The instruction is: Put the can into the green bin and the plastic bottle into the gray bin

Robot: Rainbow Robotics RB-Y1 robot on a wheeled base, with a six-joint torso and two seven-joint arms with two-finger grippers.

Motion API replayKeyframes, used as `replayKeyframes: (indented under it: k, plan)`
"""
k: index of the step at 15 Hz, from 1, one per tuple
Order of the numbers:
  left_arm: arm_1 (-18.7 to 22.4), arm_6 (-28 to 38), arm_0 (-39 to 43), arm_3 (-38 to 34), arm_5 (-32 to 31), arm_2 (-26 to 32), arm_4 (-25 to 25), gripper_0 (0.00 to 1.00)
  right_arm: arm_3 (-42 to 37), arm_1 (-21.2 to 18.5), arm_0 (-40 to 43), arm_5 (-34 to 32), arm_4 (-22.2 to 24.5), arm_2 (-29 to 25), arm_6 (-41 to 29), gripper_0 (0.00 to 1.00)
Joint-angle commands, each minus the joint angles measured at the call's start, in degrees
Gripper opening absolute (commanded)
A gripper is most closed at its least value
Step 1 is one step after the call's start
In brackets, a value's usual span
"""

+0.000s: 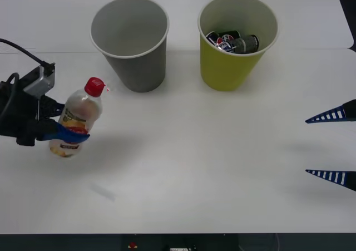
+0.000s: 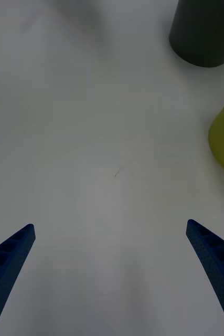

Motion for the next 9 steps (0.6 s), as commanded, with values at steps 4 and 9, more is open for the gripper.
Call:
replayKeyframes:
  k: [4, 9]
  plan:
    - [6.77, 16.61, 0.00, -4.56, -0.07, 6.29, -2.67, 0.00, 0.00, 0.00, 0.00, 0.00, 0.00, 0.00, 0.00, 1.00]
    - [12.75, 25.92, -6.15, -5.70, -2.27, 10.07, -2.93, 0.00, 0.00, 0.00, 0.00, 0.00, 0.00, 0.00, 0.00, 1.00]
